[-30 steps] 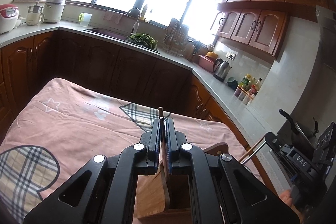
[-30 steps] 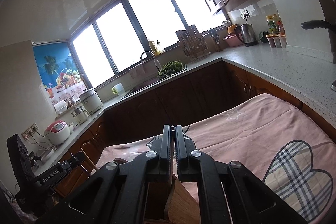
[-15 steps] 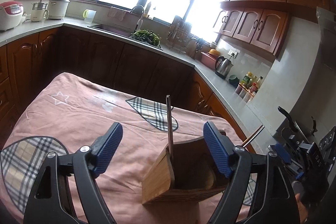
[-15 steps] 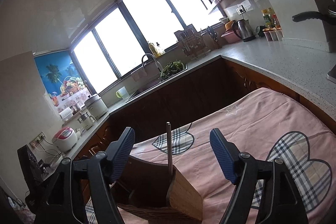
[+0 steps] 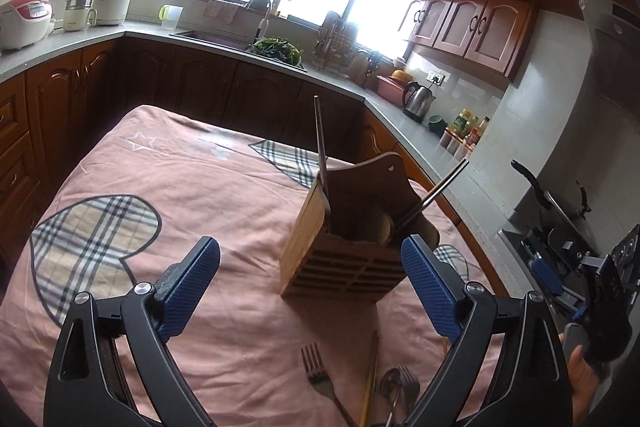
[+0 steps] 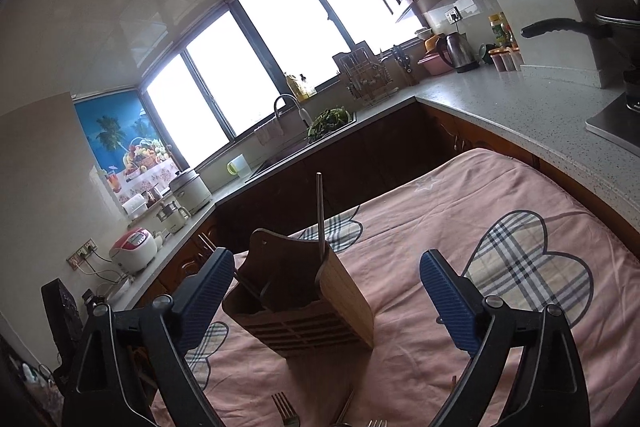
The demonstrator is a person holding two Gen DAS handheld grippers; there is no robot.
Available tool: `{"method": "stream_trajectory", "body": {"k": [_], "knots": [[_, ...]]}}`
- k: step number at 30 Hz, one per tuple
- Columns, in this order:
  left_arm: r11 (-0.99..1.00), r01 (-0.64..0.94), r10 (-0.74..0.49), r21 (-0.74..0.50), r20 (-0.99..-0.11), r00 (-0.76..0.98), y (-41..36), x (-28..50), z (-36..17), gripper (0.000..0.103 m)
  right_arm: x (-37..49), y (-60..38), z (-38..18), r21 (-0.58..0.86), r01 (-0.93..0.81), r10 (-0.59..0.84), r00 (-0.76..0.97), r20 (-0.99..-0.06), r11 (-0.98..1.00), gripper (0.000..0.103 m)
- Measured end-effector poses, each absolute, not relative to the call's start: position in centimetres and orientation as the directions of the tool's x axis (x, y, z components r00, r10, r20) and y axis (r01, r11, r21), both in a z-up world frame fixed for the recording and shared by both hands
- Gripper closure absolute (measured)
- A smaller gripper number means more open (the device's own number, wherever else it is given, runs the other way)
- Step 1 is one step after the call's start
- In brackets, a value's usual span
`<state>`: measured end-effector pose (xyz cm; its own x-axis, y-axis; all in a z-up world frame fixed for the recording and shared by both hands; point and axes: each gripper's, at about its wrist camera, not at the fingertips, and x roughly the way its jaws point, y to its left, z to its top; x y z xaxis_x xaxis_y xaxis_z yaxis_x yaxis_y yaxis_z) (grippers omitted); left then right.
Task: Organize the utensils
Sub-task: 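Move both open tools back toward the remaining utensils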
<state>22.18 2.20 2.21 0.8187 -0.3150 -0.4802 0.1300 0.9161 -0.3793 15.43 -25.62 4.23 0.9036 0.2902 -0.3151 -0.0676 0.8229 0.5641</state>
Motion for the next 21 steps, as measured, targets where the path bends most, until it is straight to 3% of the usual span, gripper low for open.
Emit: {"method": "stream_trajectory", "body": {"k": [21], "knots": [[0.923, 0.128, -0.328, -0.363, -0.57, 0.753, 1.7, 14.8, -2.5, 0.009, 6.2, -25.9, -0.2, 0.536, -0.008, 0.284, 0.855, -0.434, 0.844, 0.008]]}}
